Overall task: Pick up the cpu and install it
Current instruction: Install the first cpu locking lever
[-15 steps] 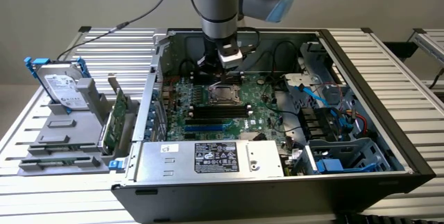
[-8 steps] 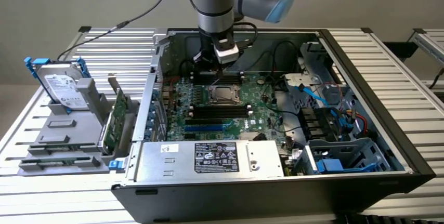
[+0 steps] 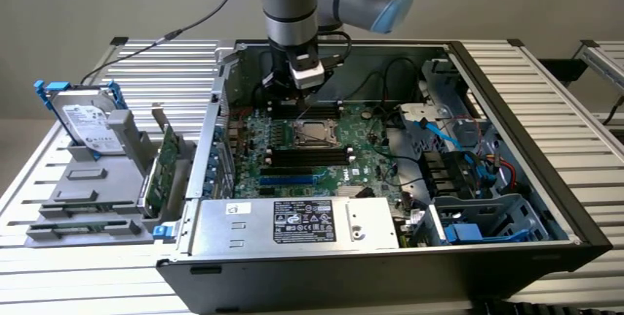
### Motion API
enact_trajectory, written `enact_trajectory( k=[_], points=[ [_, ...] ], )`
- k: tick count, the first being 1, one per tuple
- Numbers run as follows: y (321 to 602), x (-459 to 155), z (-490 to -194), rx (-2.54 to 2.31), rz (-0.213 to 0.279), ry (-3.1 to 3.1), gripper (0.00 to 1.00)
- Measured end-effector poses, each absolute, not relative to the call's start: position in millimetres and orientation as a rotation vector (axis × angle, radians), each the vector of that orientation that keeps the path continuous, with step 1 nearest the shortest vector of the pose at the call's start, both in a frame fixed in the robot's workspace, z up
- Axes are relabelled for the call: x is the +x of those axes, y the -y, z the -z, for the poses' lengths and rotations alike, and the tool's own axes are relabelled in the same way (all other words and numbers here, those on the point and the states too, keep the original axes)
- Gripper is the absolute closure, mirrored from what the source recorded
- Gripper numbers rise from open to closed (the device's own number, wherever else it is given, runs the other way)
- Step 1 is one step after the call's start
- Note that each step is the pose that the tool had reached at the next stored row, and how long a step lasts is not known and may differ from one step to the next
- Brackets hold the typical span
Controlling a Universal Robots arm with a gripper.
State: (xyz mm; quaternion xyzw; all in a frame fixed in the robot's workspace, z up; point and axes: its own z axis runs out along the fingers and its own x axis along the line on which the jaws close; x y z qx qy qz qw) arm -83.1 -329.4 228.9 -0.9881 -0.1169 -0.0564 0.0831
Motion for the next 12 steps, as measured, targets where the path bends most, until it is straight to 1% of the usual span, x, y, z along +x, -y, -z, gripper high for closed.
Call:
enact_trajectory(
  k=[12],
  points=[
    [327.3, -84.0, -221.8, -2.942, 0.177, 0.349, 0.89]
  ],
)
